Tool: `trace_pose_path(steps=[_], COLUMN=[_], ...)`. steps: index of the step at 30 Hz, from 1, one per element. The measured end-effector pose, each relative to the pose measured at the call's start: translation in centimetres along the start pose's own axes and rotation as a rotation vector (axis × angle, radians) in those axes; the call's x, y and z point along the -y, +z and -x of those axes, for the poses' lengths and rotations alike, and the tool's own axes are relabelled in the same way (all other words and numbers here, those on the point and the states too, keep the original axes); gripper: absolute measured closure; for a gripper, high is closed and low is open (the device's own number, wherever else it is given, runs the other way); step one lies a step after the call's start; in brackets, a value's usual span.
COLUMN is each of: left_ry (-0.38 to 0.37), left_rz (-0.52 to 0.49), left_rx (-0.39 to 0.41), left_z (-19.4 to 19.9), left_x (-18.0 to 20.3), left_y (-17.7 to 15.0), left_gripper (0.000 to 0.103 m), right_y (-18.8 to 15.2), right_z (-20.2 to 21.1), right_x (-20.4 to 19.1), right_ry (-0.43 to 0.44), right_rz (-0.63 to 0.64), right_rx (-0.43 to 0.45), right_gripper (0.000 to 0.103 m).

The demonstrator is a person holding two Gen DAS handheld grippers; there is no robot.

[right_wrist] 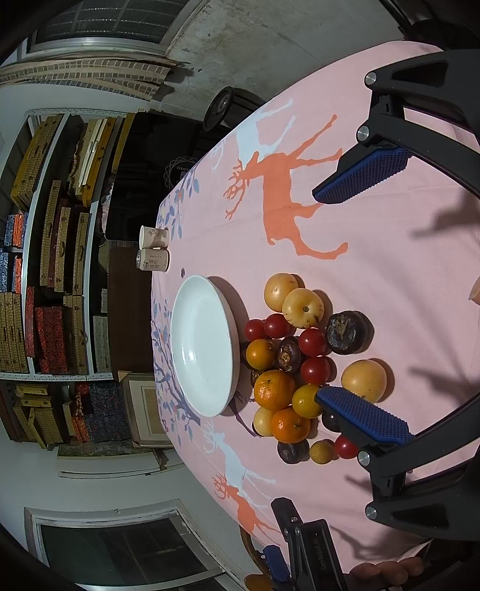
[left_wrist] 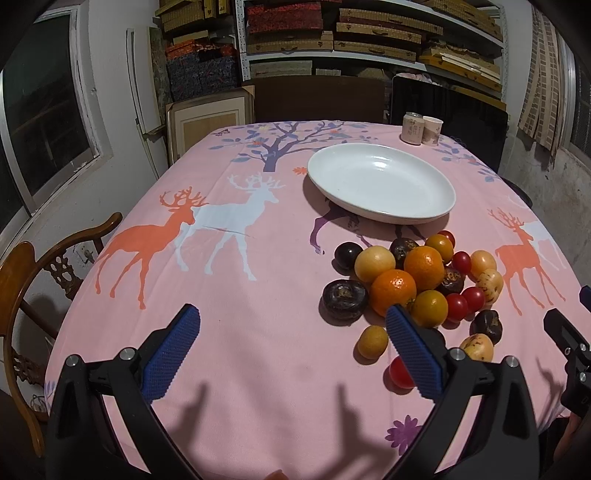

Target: Organize fruits

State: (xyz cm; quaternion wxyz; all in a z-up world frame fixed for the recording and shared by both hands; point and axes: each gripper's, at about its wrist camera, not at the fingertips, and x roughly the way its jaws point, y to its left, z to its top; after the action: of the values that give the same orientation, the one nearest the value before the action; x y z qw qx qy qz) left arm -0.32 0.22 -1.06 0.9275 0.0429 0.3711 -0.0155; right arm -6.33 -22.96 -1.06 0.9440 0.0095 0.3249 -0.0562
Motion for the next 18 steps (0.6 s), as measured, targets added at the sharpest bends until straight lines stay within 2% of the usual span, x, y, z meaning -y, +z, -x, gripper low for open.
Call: trace_pose_path(steps=[18], left_ry=[0.001], left_rz=[0.001], left_rx=[-0.001], left_z=[0.00], left_x=[-0.01], left_y=[-0.01], left_gripper=[0.004], right_y=[-0.13], right_z=[-0.04], right_x=[-0.21], right_ry=[0.005], right_rz=[0.004], right_rx=[-0.005], right_gripper=[0.003])
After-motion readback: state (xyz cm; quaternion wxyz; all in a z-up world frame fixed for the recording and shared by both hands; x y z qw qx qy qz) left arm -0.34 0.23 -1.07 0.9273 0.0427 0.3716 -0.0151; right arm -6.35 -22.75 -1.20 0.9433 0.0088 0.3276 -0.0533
